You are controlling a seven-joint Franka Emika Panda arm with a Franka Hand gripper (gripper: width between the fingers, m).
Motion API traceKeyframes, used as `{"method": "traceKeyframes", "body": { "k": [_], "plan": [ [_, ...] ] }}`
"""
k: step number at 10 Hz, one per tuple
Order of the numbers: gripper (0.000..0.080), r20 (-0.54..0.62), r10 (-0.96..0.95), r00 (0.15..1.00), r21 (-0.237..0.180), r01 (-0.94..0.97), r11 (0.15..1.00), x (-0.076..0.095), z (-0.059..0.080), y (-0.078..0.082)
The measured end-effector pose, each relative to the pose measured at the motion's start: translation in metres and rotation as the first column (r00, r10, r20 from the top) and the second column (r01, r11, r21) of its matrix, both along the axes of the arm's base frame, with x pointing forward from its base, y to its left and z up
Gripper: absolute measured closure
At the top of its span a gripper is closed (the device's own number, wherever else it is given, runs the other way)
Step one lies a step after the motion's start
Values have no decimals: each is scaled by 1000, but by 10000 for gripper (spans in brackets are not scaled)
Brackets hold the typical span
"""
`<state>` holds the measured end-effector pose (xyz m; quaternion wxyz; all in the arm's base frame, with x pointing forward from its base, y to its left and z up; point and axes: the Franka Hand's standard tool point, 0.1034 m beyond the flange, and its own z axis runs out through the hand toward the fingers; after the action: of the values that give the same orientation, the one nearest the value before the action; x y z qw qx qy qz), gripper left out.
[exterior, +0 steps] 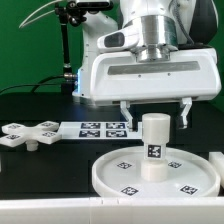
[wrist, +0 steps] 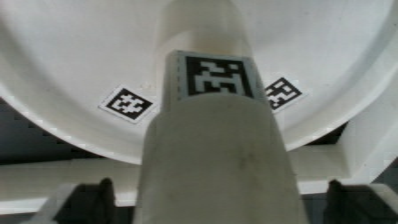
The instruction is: Assemble round table
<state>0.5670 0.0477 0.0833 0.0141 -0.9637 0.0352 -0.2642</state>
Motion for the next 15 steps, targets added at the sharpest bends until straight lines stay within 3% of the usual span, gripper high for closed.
{"method": "traceKeyframes", "body": {
  "k": [2,5,8,10,13,14,15],
  "plan": [
    [154,-7,4,1000,4,-4,1000,1,2,2],
    [151,-31,5,1000,13,-4,1000,6,11,-2],
    [151,-55,-2,999,29,3,1000,13,29,-11],
    [151,-68,0,998,33,2,999,12,27,-10],
    [151,-262,37,964,94,-13,995,11,19,-5],
    [151,-283,45,958,96,-18,995,13,19,-7],
    [151,-366,65,928,118,-23,993,5,15,-4]
  ]
}}
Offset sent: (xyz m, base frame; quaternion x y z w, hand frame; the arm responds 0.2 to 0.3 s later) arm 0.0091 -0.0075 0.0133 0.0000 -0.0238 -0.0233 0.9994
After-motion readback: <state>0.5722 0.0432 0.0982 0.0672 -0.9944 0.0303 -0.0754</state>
